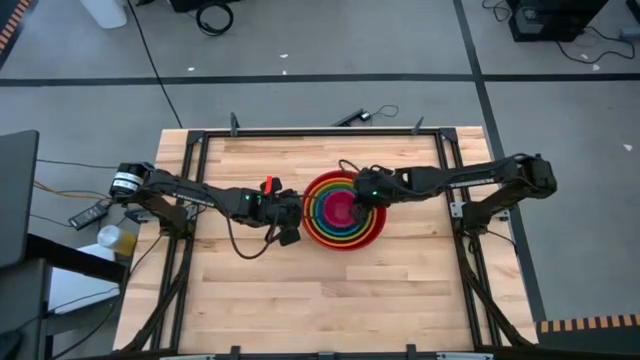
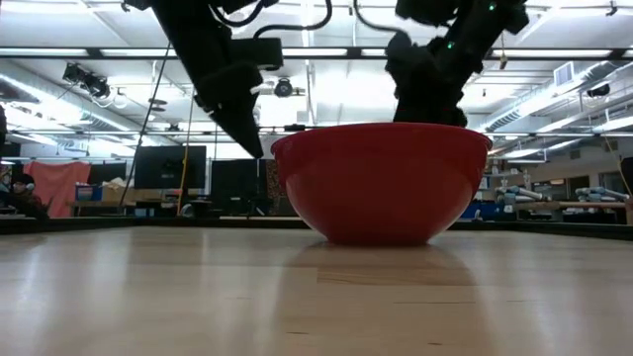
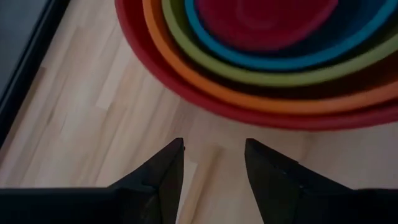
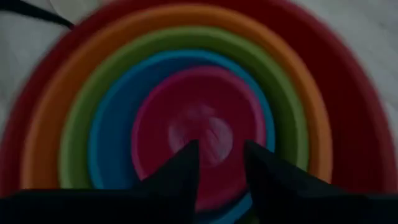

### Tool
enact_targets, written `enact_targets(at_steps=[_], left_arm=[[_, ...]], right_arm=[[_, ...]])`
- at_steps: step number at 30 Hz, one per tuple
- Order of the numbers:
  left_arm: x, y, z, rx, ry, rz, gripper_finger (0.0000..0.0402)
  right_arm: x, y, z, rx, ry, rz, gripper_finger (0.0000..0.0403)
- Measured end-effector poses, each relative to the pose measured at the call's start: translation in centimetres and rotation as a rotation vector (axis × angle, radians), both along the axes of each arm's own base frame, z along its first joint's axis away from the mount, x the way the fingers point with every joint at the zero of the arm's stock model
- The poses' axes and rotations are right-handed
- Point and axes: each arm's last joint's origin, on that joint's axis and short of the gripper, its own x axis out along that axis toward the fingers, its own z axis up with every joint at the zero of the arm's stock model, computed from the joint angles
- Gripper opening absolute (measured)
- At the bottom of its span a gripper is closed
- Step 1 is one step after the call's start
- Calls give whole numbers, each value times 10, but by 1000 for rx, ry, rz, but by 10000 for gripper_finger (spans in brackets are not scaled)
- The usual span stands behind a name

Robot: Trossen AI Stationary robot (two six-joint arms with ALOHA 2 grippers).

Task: Nest bowls inside each other
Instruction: Return to Home Position

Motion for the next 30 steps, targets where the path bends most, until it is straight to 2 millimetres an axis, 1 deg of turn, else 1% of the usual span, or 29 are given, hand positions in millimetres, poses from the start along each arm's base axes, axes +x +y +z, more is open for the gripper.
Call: enact_targets(at_steps=[3, 5, 8, 11, 14, 16, 18, 21, 22, 24, 25, 28, 30], left_arm=[[-1, 0, -2, 0, 10, 2, 172], [-2, -2, -1, 3, 12, -7, 172], [-8, -12, 4, 61, 26, -54, 172], [-21, -25, 20, 152, -25, -55, 172], [-41, -36, 35, 179, -119, -76, 172], [-54, -39, 36, 189, -229, -104, 172], [-64, -39, 30, 177, -384, -149, 172], [-77, -35, 16, 115, -670, -230, 172], [-83, -33, 11, 96, -756, -257, 172], [-94, -28, 2, 71, -900, -268, 172], [-99, -25, -2, 67, -946, -257, 172], [-114, -16, -9, 85, -1000, -214, 172], [-123, -11, -6, 113, -1004, -190, 172]], right_arm=[[-10, 0, 16, -7, -46, 2, 160], [-22, 4, 31, -35, -79, 1, 172], [-44, 18, 50, -125, -116, -21, 178], [-68, 35, 59, -175, -196, -36, 177], [-94, 51, 56, -210, -282, -10, 177], [-109, 62, 50, -240, -360, 66, 177], [-118, 74, 45, -273, -486, 179, 177], [-125, 89, 39, -333, -738, 343, 177], [-127, 92, 37, -356, -814, 372, 177], [-132, 94, 34, -397, -920, 380, 176], [-134, 94, 33, -421, -938, 366, 176], [-138, 90, 27, -494, -910, 288, 174], [-140, 87, 29, -523, -889, 209, 174]])
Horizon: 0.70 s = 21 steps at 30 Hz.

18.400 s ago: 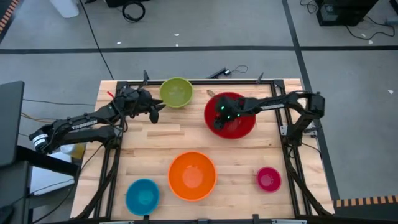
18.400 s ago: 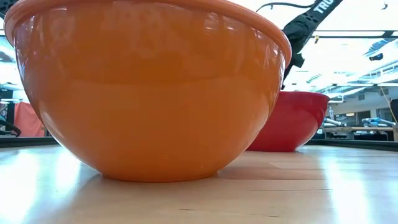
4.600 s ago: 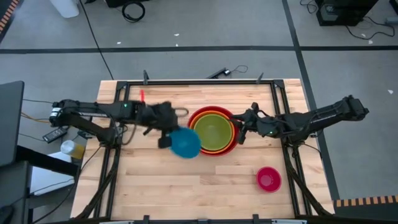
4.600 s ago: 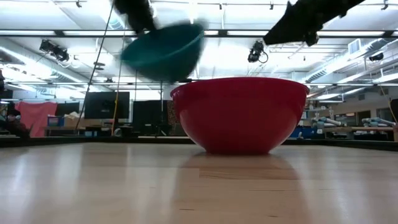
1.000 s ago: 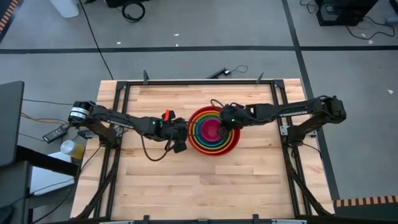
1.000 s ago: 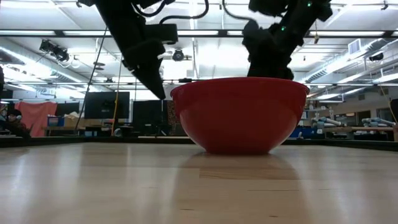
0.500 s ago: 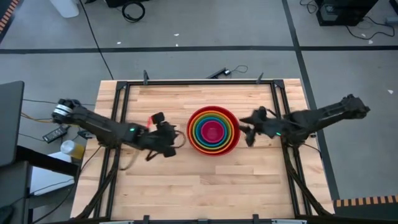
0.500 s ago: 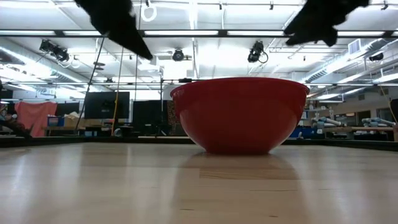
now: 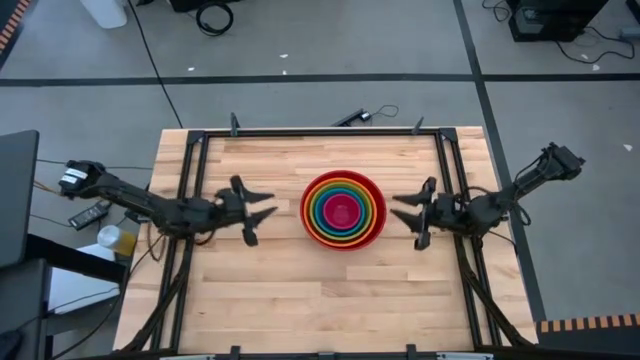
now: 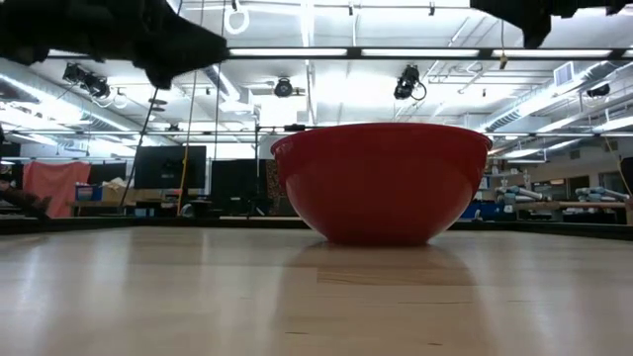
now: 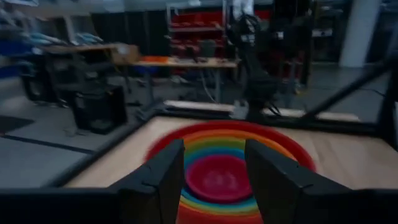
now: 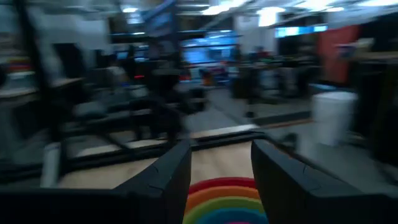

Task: Nest bowls inside each other
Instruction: Return to Home Position

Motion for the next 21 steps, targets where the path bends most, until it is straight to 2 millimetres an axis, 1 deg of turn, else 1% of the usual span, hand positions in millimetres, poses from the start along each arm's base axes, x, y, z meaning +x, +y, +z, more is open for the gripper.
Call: enact_targets(at_steps=[2, 4, 6, 9, 10, 12, 14, 16, 19, 21], left_arm=[[-9, 5, 12, 28, -13, 30, 172], [-20, 11, 31, 55, -14, 50, 172], [-33, 16, 50, 46, -8, 60, 172], [-53, 18, 63, 35, -33, 10, 172], [-58, 17, 62, 35, -55, -21, 171], [-66, 15, 52, 38, -80, -61, 171], [-70, 14, 35, 26, -89, -64, 171], [-71, 14, 15, 10, -101, -53, 171], [-73, 15, -8, -1, -123, -12, 171], [-73, 17, -18, 4, -123, 12, 171]], right_arm=[[-4, -3, 6, 4, -15, -59, 174], [-9, -8, 15, -30, -32, -83, 174], [-15, -12, 25, -42, -44, -109, 174], [-27, -19, 25, -54, -10, -120, 174], [-31, -20, 21, -48, 10, -97, 174], [-38, -22, 8, -10, 34, -32, 173], [-41, -22, -10, 23, 46, 28, 173], [-42, -23, -28, 47, 52, 52, 173], [-45, -25, -40, 90, 40, 24, 169], [-48, -27, -41, 101, 27, 3, 166]])
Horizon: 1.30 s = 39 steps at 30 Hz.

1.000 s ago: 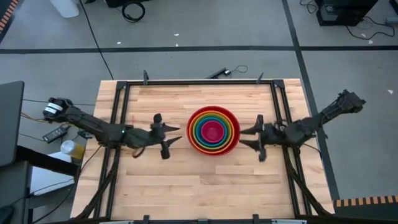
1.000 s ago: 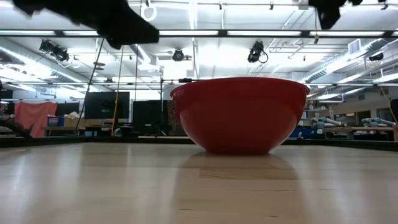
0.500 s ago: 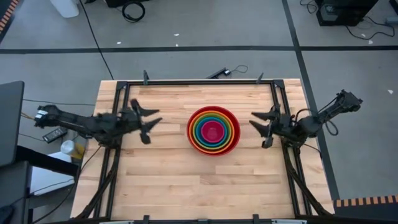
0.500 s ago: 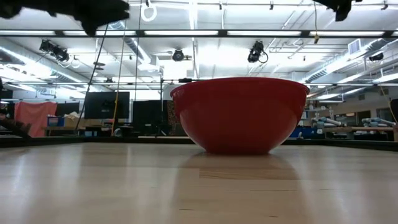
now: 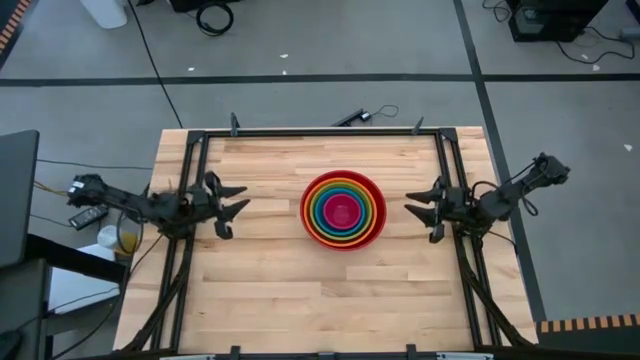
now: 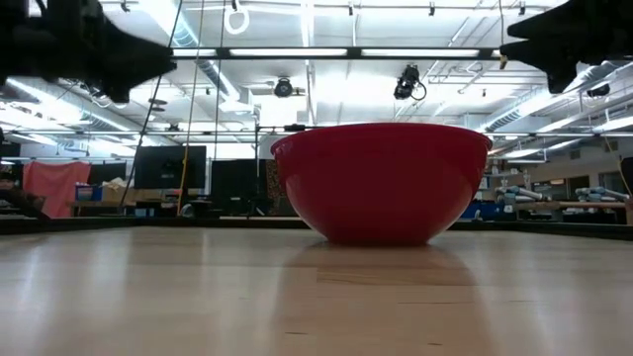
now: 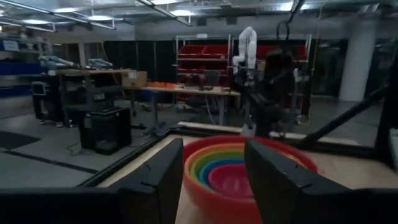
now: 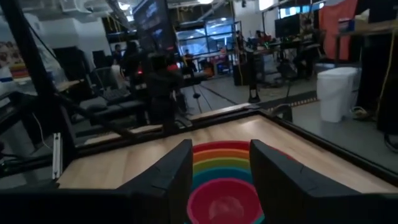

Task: Nest bowls inside each other
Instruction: Return to Home Position

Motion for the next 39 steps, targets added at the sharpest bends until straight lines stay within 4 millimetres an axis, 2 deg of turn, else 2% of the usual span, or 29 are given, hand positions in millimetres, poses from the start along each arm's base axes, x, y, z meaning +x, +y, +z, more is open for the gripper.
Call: enact_targets(at_steps=[4, 8, 12, 18, 22, 30, 35, 39], left_arm=[[0, 0, -14, 22, 32, -23, 171], [-2, 0, -10, 41, 32, -33, 171], [-9, 2, 2, 17, 30, -39, 171], [-17, 5, -5, 26, 10, -35, 171], [-15, 4, -21, 19, 28, -33, 171], [-16, 5, -15, 50, -17, -19, 171], [-17, 5, -12, 63, -45, -14, 171], [-16, 5, -14, 50, -29, -19, 171]], right_arm=[[-5, -2, 2, -26, -14, 7, 161], [-10, -6, -1, -40, 11, 6, 156], [-16, -8, -8, 35, 39, 33, 151], [-20, -10, -11, 42, 43, 39, 141], [-16, -10, -22, -25, 34, -21, 134], [-7, -12, -34, -90, -86, 50, 120], [-2, -25, -42, -49, -67, -15, 111], [-1, -30, -43, -4, -81, 45, 103]])
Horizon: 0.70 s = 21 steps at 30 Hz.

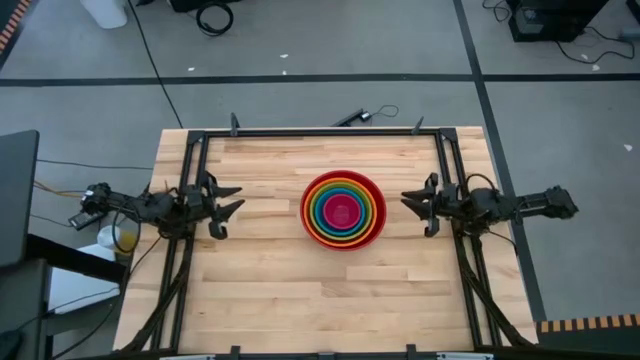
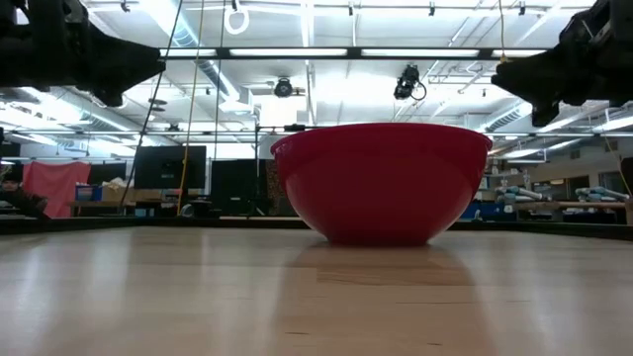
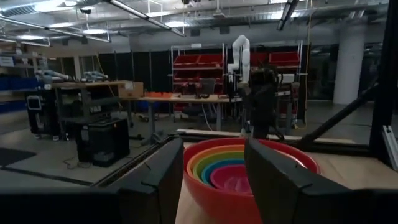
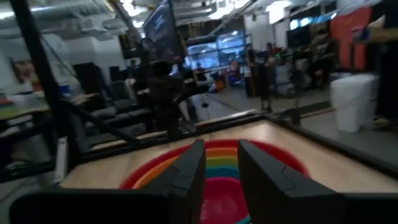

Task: Nest bowls inside each other
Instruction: Return to Home Position

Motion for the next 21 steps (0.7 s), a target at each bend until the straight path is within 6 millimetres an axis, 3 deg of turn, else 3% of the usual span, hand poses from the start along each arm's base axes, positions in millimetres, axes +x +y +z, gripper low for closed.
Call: enact_targets(at_steps=[4, 8, 14, 21], left_arm=[[-1, 1, 5, -28, -63, 8, 171], [1, 4, -4, -41, 29, 38, 171], [3, 9, -8, -99, 35, 28, 171], [4, 11, -12, -131, 68, -1, 171]], right_arm=[[1, -4, -9, 60, 78, -22, 100], [1, -5, -9, 100, 74, -36, 102], [0, -5, -10, 86, 81, -11, 103], [-1, -8, -9, -2, 94, -145, 103]])
